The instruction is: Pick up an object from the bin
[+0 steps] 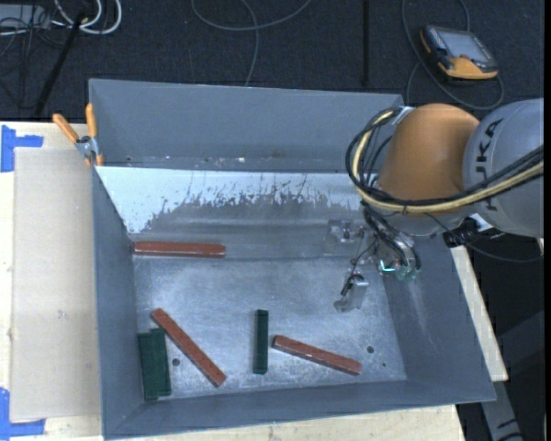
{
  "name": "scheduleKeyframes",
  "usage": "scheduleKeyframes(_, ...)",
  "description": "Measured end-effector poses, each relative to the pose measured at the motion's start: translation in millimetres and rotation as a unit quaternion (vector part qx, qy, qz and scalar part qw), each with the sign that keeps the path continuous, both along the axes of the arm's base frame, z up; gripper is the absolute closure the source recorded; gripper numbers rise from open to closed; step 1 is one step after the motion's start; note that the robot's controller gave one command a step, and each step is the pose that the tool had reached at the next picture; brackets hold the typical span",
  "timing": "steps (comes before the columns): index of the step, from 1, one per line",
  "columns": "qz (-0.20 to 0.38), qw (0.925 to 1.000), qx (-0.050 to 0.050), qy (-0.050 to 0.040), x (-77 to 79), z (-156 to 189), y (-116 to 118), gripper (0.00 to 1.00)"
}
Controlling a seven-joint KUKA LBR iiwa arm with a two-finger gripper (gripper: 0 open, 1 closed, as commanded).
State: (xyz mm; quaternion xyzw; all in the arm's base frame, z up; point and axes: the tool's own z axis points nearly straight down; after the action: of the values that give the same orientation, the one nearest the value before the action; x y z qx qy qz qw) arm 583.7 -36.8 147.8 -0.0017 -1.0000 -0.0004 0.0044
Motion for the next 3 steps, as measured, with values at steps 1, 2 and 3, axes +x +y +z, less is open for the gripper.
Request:
scheduleKeyframes(1, -0.032, 0.9995, 0.000, 0.0006, -65.9, -81.8, 47.0, 0.00)
scheduleKeyframes(2, -0.124, 0.9922, 0.000, -0.0017, -114.5, -48.1, 90.7, 0.00)
scheduleKeyframes(3, -0.167, 0.9860, -0.002, -0.0026, -112.4, -48.7, 64.1, 0.00)
